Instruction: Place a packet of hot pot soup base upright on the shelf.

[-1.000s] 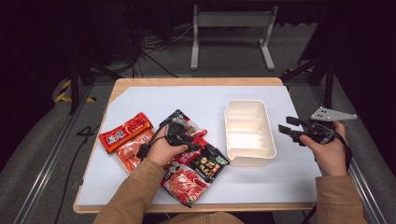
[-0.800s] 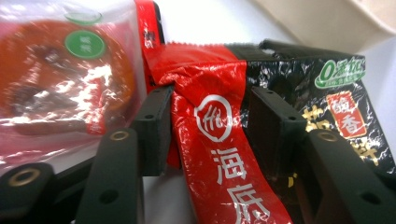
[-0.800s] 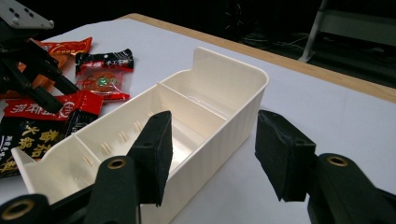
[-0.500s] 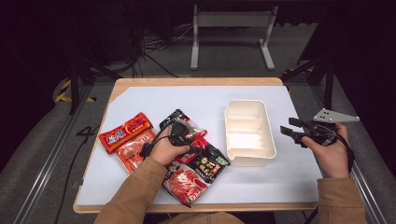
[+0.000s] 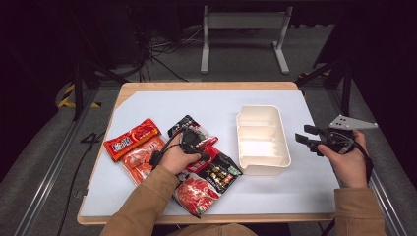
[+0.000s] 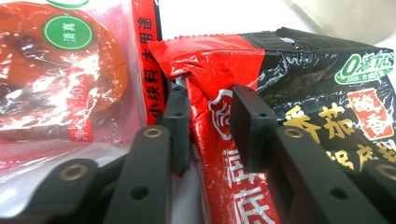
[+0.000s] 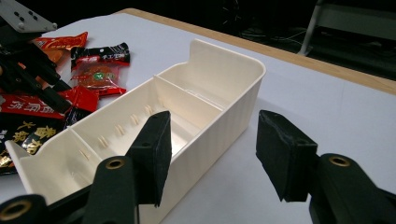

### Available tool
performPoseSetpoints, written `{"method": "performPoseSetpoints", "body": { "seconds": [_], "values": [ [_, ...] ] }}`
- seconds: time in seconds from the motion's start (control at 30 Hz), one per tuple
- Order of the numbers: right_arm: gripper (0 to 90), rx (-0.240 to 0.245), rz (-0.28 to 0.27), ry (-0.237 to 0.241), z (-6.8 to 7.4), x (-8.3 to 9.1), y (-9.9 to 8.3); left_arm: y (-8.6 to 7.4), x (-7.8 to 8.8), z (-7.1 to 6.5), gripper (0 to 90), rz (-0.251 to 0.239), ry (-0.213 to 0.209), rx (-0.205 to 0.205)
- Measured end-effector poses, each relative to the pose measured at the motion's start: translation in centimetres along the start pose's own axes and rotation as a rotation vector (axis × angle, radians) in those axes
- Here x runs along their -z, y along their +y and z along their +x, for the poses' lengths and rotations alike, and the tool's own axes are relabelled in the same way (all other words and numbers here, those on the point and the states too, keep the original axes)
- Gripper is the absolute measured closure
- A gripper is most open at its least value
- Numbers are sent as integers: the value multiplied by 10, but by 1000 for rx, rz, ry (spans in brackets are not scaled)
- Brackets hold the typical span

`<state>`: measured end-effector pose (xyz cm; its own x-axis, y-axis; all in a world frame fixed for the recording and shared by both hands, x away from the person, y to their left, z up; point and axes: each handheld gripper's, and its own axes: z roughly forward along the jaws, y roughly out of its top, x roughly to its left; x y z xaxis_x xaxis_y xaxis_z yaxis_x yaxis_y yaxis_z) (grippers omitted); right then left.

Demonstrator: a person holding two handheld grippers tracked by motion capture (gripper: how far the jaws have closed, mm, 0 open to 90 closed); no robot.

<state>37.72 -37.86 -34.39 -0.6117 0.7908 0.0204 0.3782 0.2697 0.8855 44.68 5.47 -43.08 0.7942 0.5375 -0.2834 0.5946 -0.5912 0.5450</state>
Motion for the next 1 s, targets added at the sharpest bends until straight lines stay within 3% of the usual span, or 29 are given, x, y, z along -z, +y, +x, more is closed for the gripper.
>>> {"method": "performPoseSetpoints", "body": {
  "seconds": [0.1, 0.37, 0.6, 0.8, 1.0],
  "values": [
    [462, 0, 1, -4, 0, 0, 0, -1, 1, 1, 817, -9, -12, -14],
    [470, 6, -5, -12, 1, 1, 1, 0, 10, -3, 858, -33, -17, -6],
    [469, -4, -9, -22, -1, 3, 2, 1, 38, -11, 857, -84, -42, 4],
    [467, -20, -16, -24, 0, 3, 4, 2, 69, -25, 857, -144, -46, -49],
    [462, -24, -13, -29, 1, 3, 5, 2, 89, -37, 858, -190, -32, -87]
  ]
}}
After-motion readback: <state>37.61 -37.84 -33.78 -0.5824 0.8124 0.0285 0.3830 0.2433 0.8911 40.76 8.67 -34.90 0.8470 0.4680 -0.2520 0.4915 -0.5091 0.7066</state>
